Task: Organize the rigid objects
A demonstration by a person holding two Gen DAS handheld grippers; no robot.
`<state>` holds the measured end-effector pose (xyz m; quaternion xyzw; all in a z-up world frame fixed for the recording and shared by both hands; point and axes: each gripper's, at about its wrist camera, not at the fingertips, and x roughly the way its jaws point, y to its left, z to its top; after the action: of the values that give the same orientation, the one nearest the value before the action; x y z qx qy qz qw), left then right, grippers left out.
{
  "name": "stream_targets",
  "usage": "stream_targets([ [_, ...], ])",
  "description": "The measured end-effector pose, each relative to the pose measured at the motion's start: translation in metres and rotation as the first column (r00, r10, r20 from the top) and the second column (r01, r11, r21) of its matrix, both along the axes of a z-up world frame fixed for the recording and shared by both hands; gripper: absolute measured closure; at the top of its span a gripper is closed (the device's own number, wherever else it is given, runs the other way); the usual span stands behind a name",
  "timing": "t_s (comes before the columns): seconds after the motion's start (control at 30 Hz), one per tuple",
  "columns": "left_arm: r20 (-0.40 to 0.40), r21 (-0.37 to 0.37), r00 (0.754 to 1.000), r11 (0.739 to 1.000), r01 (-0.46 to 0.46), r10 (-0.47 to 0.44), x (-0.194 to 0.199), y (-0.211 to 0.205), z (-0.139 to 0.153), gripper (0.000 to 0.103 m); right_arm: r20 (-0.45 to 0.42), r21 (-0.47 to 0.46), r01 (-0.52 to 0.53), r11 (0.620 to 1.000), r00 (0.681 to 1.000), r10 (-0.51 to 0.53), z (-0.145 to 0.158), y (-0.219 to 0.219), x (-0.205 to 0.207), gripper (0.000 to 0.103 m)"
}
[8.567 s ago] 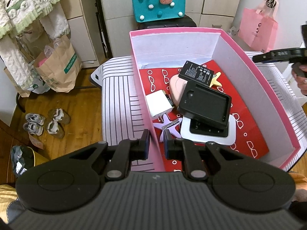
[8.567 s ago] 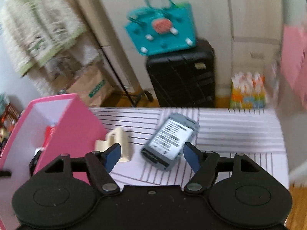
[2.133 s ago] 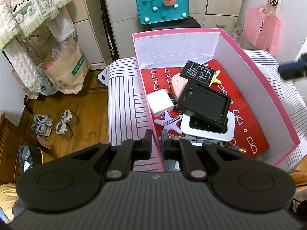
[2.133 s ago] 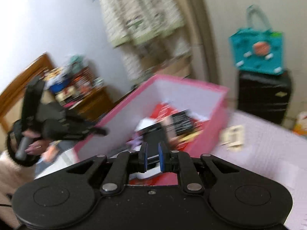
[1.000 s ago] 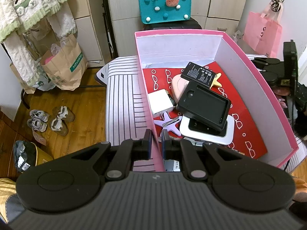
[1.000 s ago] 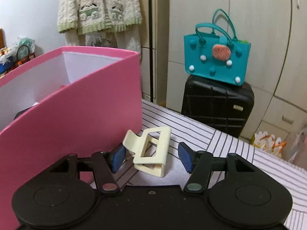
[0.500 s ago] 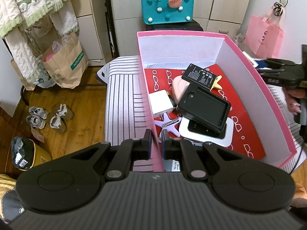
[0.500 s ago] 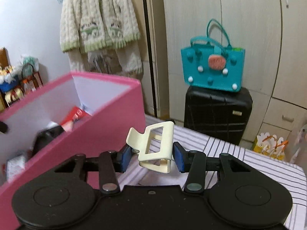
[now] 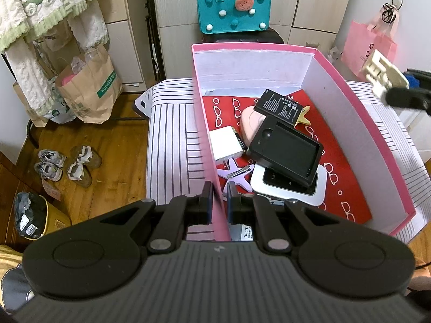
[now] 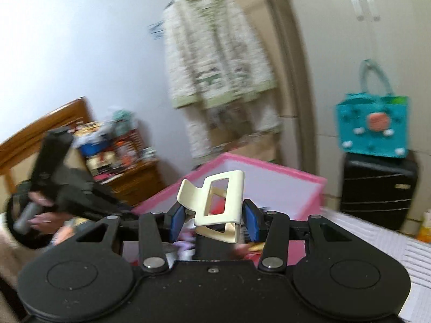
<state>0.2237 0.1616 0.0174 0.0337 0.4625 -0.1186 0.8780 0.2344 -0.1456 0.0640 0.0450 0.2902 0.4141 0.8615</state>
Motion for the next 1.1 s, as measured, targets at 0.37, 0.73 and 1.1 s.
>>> stream_targets([
  [0.37,-0.002,-0.031,1.0,0.999,-0.01,0.01,0.002,0.003,-0.001,0.094,-0.245,-0.052,-0.232,0.971,0.946,0.213,-0.021,0.062,0.004,0.052],
  [0.73,0.0,0.025,1.0,0.999,0.026,-0.026,0.006,-0.003,-0.002,0.094,-0.419,-0.169,-0.289,0.942,0.886,0.196,-0.059,0.118,0.014,0.047],
  [1.1,-0.022,-0.003,1.0,1.0,0.022,-0.022,0.005,0.002,0.0,0.092,-0.382,-0.044,-0.138,0.989,0.918,0.111,-0.041,0.071,0.01,0.04],
])
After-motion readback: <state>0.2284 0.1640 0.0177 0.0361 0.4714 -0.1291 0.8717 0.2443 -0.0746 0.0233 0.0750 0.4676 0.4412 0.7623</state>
